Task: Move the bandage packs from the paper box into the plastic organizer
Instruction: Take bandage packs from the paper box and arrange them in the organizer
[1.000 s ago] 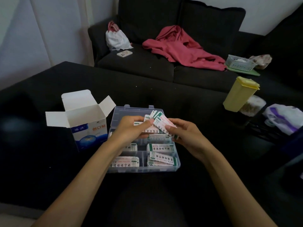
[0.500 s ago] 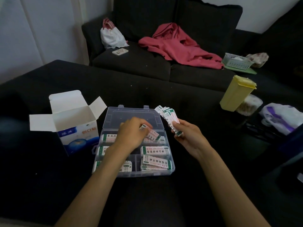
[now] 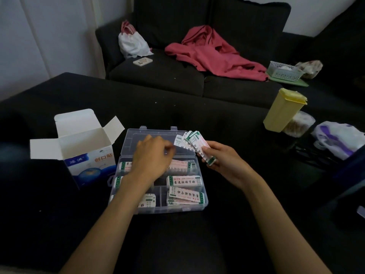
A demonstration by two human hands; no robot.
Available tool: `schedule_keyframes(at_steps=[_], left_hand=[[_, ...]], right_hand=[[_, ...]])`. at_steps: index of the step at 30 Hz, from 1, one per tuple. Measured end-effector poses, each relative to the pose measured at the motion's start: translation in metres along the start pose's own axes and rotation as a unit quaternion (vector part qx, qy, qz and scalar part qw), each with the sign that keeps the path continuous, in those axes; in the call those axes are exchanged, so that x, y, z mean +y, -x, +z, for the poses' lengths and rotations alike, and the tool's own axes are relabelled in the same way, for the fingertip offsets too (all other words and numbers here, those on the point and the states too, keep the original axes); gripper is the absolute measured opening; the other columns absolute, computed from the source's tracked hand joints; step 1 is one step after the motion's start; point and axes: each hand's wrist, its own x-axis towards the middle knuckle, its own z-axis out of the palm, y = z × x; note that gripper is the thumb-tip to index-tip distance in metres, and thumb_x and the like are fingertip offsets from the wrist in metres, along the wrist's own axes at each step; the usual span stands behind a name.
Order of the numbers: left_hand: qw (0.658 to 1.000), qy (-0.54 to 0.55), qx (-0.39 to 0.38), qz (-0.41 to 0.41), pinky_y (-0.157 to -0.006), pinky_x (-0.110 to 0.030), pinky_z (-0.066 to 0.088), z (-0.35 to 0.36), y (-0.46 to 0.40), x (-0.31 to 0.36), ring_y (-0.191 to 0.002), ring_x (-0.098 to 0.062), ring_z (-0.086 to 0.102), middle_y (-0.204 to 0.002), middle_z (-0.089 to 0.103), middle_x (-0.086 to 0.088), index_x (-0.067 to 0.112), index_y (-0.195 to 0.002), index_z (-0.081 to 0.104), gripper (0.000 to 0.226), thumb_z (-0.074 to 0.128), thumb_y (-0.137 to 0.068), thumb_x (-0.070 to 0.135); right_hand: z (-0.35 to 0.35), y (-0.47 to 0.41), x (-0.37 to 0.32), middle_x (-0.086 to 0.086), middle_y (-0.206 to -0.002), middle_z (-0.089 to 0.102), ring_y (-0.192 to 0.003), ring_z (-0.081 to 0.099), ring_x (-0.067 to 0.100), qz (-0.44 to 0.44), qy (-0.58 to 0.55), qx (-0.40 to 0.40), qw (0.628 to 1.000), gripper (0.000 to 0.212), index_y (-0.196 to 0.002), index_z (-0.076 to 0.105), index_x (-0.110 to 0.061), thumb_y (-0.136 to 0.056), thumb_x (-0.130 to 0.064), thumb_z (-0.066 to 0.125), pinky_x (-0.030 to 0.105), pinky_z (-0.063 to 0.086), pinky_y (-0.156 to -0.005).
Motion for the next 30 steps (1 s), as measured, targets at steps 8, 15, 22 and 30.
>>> schedule_keyframes(at_steps=[8,15,22,30], left_hand=[[0.977,0.173,-0.072,-0.097,-0.093,-0.041,0.048,-0.012,-0.001,-0.004,-0.1,-0.01,0.06,-0.107,0.067,0.007,0.029,-0.11,0.064,0.025,0.052,-0.093,0.044],[0.995,0.069,-0.054,-0.055,-0.093,-0.036,0.05,-0.012,0.005,-0.004,-0.101,-0.01,0.062,-0.111,0.068,0.006,0.027,-0.114,0.064,0.023,0.055,-0.094,0.034],[0.997,-0.036,-0.071,-0.013,-0.099,-0.036,0.038,-0.007,0.006,-0.002,-0.104,-0.014,0.054,-0.104,0.066,0.006,0.029,-0.105,0.067,0.023,0.057,-0.091,0.043],[0.999,-0.042,-0.011,-0.024,-0.091,-0.035,0.045,-0.017,0.009,-0.016,-0.099,-0.015,0.052,-0.092,0.058,0.006,0.024,-0.095,0.071,0.027,0.051,-0.094,0.042]], right_hand=[[0.015,-0.018,0.013,-0.009,-0.105,0.062,-0.103,0.058,0.009,-0.153,0.369,-0.031,0.916,0.019,-0.112,0.058,-0.026,-0.098,-0.027,0.046,0.038,0.043,-0.096],[0.021,-0.029,0.024,-0.009,-0.116,0.062,-0.109,0.048,0.014,-0.185,0.507,0.024,0.842,0.025,-0.119,0.059,-0.031,-0.097,-0.032,0.047,0.031,0.021,-0.085],[0.029,-0.031,0.024,-0.014,-0.094,0.062,-0.098,0.051,0.008,-0.203,0.473,0.087,0.853,0.012,-0.086,0.062,-0.033,-0.081,-0.044,0.068,0.034,0.036,-0.093],[0.018,-0.026,0.002,-0.012,-0.082,0.055,-0.085,0.056,0.008,-0.118,0.461,0.103,0.873,0.009,-0.09,0.068,-0.03,-0.084,-0.037,0.067,0.032,0.05,-0.079]])
